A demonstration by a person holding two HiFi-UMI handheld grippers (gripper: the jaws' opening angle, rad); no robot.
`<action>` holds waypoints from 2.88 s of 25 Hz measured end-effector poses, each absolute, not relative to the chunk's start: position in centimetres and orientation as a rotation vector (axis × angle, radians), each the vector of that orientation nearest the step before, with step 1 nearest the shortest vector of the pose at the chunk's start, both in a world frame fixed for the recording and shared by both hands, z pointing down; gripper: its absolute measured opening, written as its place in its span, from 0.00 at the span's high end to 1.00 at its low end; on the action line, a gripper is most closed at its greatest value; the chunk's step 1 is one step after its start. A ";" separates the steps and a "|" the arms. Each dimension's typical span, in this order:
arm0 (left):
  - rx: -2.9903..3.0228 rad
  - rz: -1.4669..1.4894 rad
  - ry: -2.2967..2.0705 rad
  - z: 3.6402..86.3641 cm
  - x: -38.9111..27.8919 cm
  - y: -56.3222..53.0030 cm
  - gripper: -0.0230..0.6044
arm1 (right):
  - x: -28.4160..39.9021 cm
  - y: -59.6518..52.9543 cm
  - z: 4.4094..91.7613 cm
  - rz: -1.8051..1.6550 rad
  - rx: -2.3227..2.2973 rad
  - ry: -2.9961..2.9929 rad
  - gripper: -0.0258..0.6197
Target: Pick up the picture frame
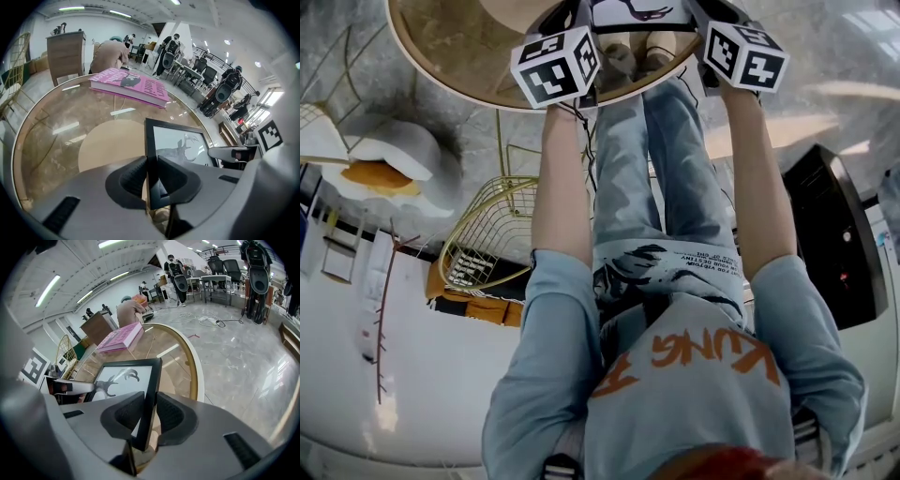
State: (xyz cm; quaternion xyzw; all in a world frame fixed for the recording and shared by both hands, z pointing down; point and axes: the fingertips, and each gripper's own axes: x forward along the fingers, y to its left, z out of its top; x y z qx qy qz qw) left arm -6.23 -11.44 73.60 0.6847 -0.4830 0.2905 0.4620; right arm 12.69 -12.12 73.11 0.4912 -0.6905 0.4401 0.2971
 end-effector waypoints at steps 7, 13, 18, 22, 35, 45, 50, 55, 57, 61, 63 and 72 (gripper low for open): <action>1.675 0.685 -1.211 72.3 -6.1 -10.4 0.84 | 13.0 -12.5 71.4 1.118 1.326 -1.806 0.86; 1.704 0.608 -1.292 68.9 -5.5 -10.4 0.84 | 13.5 -13.6 68.5 1.045 1.318 -1.890 0.86; 1.714 0.557 -1.362 65.3 -6.1 -10.6 0.84 | 12.7 -14.0 65.6 1.025 1.288 -1.998 0.86; 1.743 0.543 -1.409 62.0 -6.1 -11.1 0.84 | 12.8 -14.4 62.6 0.993 1.292 -2.053 0.86; 1.786 0.419 -1.539 51.0 -5.9 -15.4 0.84 | 13.0 -19.3 51.3 0.884 1.334 -2.223 0.86; 1.904 0.338 -1.681 41.8 -7.1 -18.3 0.84 | 11.8 -22.3 42.8 0.751 1.413 -2.383 0.86; 1.971 0.321 -1.738 37.6 -8.0 -18.9 0.84 | 10.9 -22.8 38.5 0.677 1.460 -2.445 0.86; 2.074 0.308 -1.780 34.0 -8.8 -20.7 0.84 | 10.0 -24.7 35.0 0.589 1.490 -2.527 0.86; 2.112 0.292 -1.804 32.7 -9.2 -21.4 0.84 | 9.5 -25.4 33.7 0.543 1.496 -2.563 0.86; 2.173 0.231 -1.852 29.0 -9.5 -21.9 0.84 | 9.3 -26.2 29.8 0.446 1.506 -2.630 0.86; 2.198 0.208 -1.870 27.6 -8.8 -22.5 0.84 | 10.0 -26.8 28.5 0.411 1.511 -2.660 0.86; 2.247 0.186 -1.942 26.0 -10.4 -23.7 0.84 | 8.2 -28.4 26.8 0.327 1.514 -2.734 0.86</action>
